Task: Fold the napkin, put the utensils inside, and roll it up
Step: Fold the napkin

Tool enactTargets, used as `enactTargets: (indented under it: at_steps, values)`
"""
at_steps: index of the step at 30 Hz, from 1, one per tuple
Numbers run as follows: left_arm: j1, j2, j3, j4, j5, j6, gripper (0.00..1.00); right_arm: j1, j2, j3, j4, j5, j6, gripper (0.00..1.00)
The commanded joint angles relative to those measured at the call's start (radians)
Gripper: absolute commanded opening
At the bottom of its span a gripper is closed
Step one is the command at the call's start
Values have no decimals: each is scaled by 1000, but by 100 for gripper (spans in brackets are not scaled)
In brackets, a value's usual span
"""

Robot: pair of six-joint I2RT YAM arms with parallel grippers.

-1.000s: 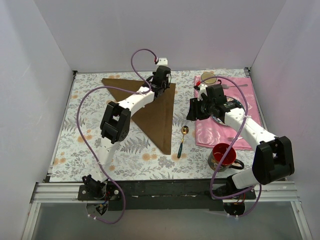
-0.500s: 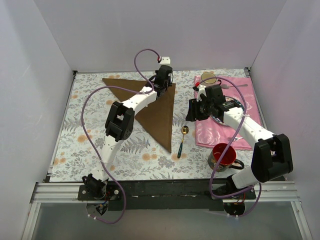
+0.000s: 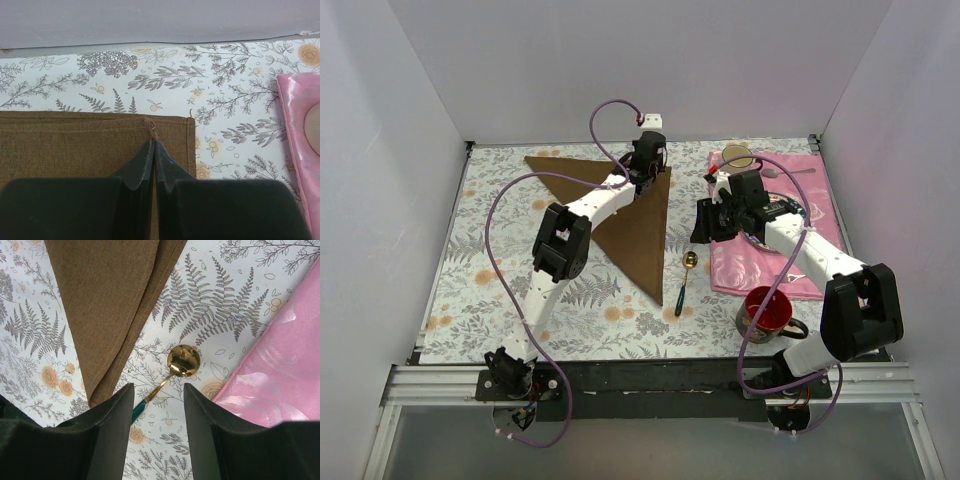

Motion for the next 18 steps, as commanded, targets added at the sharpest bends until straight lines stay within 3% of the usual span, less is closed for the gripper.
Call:
enactTargets:
  at_steps: [1, 18]
  values:
    - [-7, -3, 65, 34, 0, 12, 0, -4, 8, 19, 32, -22, 0, 53]
    - [-15, 28, 65, 57, 20, 42, 0, -4, 32, 13, 41, -33, 3, 53]
